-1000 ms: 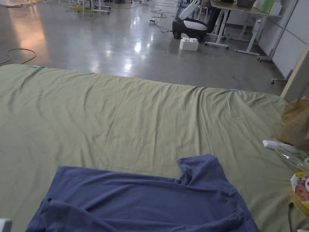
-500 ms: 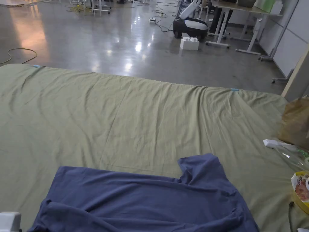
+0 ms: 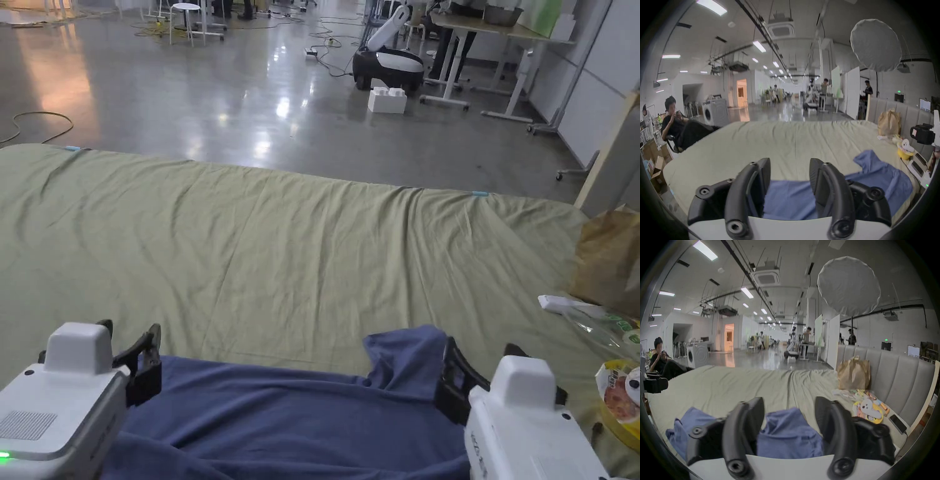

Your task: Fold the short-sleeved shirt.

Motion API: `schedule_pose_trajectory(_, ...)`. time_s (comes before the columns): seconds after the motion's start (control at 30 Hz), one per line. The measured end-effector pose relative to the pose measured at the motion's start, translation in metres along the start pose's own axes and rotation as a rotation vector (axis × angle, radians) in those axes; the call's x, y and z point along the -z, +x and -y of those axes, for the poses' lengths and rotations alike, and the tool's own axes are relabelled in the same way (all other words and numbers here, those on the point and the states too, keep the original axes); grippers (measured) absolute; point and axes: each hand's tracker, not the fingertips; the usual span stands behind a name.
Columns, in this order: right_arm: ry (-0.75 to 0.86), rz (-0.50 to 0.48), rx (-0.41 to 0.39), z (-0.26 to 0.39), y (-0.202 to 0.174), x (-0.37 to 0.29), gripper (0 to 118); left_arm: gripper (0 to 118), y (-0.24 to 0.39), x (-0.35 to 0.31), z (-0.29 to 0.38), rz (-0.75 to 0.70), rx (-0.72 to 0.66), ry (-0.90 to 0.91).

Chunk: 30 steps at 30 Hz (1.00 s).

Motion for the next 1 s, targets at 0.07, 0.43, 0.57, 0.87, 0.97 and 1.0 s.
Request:
schedule_pose_trajectory(0.07, 0.062, 0.002, -0.033, -0.005, -0.008, 0.0, 28, 18, 0.005, -0.002, 0.005, -0.01, 0.022, 0.031)
schedule_pose_trajectory(0.43, 0.106, -0.002, 0.003, 0.0, -0.025, 0.003, 1, 1, 0.017, -0.013, -0.001, -0.007, -0.048, 0.07)
schedule_pose_trajectory(0.57, 0.085, -0.01, 0.001, 0.001, -0.023, 0.008, 1, 1, -0.009, 0.017, 0.013, -0.004, -0.089, -0.073)
schedule_pose_trajectory(0.87, 0.0, -0.017, -0.009, 0.015, -0.022, 0.03, 1, 1, -0.061, 0.134, 0.046, 0.046, -0.114, -0.465)
schedule_pose_trajectory(0.97, -0.026, -0.019, -0.02, 0.021, -0.023, 0.037, 1, 24, -0.062, 0.163, 0.049, 0.012, -0.119, -0.571)
schedule_pose_trajectory(1.0, -0.034, -0.02, -0.022, 0.023, -0.023, 0.04, 1, 37, -0.062, 0.175, 0.052, 0.027, -0.146, -0.626)
